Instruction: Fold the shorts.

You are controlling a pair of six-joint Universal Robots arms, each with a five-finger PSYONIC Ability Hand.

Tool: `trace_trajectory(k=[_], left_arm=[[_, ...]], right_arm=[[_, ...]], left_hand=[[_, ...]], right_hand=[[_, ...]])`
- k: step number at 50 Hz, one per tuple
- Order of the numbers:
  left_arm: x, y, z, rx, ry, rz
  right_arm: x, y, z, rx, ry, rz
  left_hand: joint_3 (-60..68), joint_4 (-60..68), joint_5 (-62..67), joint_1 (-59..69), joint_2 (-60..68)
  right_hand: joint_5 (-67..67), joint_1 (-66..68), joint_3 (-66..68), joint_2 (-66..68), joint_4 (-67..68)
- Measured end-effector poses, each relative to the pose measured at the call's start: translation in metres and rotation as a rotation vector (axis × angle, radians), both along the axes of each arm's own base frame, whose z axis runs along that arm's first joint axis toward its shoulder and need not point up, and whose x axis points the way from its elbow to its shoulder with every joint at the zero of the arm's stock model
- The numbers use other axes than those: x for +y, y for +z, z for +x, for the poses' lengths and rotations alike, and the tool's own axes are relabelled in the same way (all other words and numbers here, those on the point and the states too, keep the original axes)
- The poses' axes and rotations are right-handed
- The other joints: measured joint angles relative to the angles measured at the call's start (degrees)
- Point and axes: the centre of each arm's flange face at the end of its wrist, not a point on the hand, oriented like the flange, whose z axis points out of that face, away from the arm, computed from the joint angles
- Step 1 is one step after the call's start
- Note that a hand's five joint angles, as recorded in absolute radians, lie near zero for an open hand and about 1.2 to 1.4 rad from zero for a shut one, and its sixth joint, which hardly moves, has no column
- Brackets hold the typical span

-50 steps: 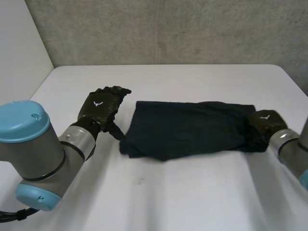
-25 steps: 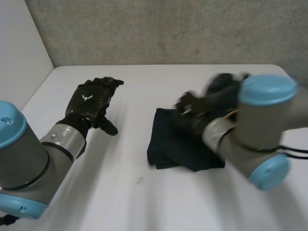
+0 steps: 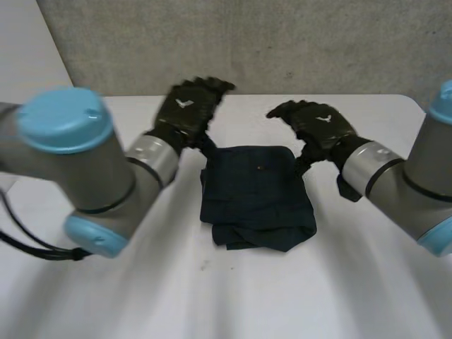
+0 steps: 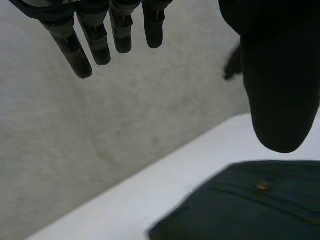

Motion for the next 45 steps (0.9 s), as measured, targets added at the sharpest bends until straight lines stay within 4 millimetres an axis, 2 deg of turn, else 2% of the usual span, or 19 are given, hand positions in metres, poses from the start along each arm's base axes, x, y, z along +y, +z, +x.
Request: trace_trajectory(k=[6, 9, 16, 23, 27, 31, 35, 38, 41, 42, 45], left_arm=[[-0.004, -0.03, -0.023, -0.051, -0.03, 0.083], [-0.009, -0.046, -0.027, -0.085, -0.015, 0.131], [-0.016, -0.078, -0.025, -0.179, 0.047, 0.234], [-0.007, -0.108, -0.017, -0.295, 0.071, 0.358], [0.0, -0.117, -0.014, -0.339, 0.063, 0.409], [0.009, -0.119, -0.012, -0.365, 0.05, 0.442], [0.015, -0.105, -0.012, -0.357, 0.037, 0.431], [0.018, -0.077, -0.011, -0.315, 0.038, 0.385], [0.017, -0.039, -0.005, -0.249, 0.054, 0.315], [0.016, -0.02, 0.001, -0.213, 0.068, 0.276], [0.012, 0.022, 0.02, -0.134, 0.113, 0.193]], right_arm=[[-0.016, -0.011, -0.003, 0.025, -0.042, 0.042], [-0.026, -0.026, 0.001, 0.069, -0.05, 0.099], [-0.039, -0.057, 0.008, 0.15, -0.046, 0.184], [-0.039, -0.087, 0.004, 0.297, -0.054, 0.199], [-0.037, -0.097, 0.0, 0.397, -0.056, 0.169], [-0.035, -0.095, -0.002, 0.452, -0.055, 0.135], [-0.031, -0.08, -0.002, 0.458, -0.051, 0.086], [-0.026, -0.061, 0.002, 0.434, -0.051, 0.036], [-0.022, -0.036, 0.004, 0.382, -0.071, -0.029], [-0.02, -0.02, 0.004, 0.341, -0.095, -0.067], [-0.017, 0.016, 0.0, 0.248, -0.164, -0.14]], left_hand=[[0.0, 0.0, 0.0, 0.0, 0.0], [0.0, 0.0, 0.0, 0.0, 0.0], [0.0, 0.0, 0.0, 0.0, 0.0], [0.0, 0.0, 0.0, 0.0, 0.0], [0.0, 0.0, 0.0, 0.01, 0.0], [0.0, 0.0, 0.0, 0.01, 0.0], [0.0, 0.0, 0.0, 0.01, 0.0], [0.0, 0.0, 0.0, 0.0, 0.0], [0.0, 0.0, 0.0, 0.0, 0.0], [0.0, 0.0, 0.0, 0.0, 0.0], [0.0, 0.0, 0.0, 0.0, 0.0]], right_hand=[[0.0, 0.0, 0.0, 0.0, 0.0], [0.0, 0.0, 0.0, 0.0, 0.0], [0.0, 0.0, 0.0, 0.0, 0.0], [0.0, -0.55, 0.0, -0.02, 0.0], [-0.22, -1.76, 0.0, -1.47, 0.0], [-0.43, -2.22, 0.0, -1.68, 0.0], [-0.7, -2.22, 0.0, -1.68, 0.0], [-0.7, -2.22, 0.0, -1.68, 0.0], [-0.7, -2.22, 0.0, -1.68, 0.0], [-0.7, -2.22, 0.0, -1.68, 0.0], [-0.7, -2.22, 0.0, -1.68, 0.0]])
